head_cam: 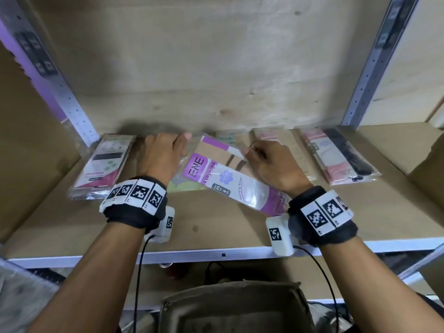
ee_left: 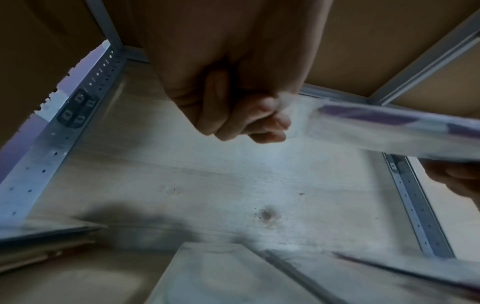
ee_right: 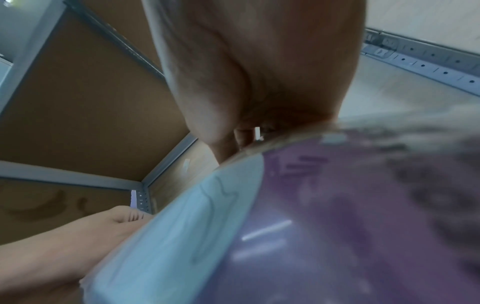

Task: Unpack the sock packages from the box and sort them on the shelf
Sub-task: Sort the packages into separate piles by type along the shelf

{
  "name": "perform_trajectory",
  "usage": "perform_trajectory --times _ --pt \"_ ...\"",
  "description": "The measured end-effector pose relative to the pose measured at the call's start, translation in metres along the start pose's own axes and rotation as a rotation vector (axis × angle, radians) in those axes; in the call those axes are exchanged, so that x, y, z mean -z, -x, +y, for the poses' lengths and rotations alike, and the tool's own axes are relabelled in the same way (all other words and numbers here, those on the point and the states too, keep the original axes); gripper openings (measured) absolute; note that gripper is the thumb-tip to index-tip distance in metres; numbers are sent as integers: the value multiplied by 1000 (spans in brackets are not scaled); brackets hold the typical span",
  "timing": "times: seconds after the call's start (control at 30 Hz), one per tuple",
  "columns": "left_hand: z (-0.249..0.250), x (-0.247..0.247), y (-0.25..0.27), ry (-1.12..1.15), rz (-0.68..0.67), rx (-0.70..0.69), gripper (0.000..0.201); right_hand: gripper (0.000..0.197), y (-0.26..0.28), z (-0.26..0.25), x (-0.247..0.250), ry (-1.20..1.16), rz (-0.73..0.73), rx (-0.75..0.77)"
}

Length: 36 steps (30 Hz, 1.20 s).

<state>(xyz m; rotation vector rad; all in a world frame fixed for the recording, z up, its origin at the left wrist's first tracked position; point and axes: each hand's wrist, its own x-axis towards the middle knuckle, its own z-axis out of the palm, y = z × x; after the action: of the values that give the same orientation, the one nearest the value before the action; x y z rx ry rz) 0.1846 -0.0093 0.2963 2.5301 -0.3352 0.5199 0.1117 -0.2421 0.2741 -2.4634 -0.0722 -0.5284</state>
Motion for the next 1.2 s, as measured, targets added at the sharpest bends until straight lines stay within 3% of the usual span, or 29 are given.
perform_trajectory --times 0.17,0.27,0.6,0.9,1.2 --pt "5 0 3 259 47 -75 56 43 1 7 5 -40 33 4" --pt "9 0 3 433 9 -21 49 44 5 12 7 -106 28 -7" --pt "21 1 12 452 157 -68 55 51 12 16 9 -235 22 -41" --pt "15 -13 6 1041 20 278 49 51 15 19 4 -281 13 -34" --pt "17 -17 6 1302 -183 404 56 52 16 24 1 -329 -8 -59"
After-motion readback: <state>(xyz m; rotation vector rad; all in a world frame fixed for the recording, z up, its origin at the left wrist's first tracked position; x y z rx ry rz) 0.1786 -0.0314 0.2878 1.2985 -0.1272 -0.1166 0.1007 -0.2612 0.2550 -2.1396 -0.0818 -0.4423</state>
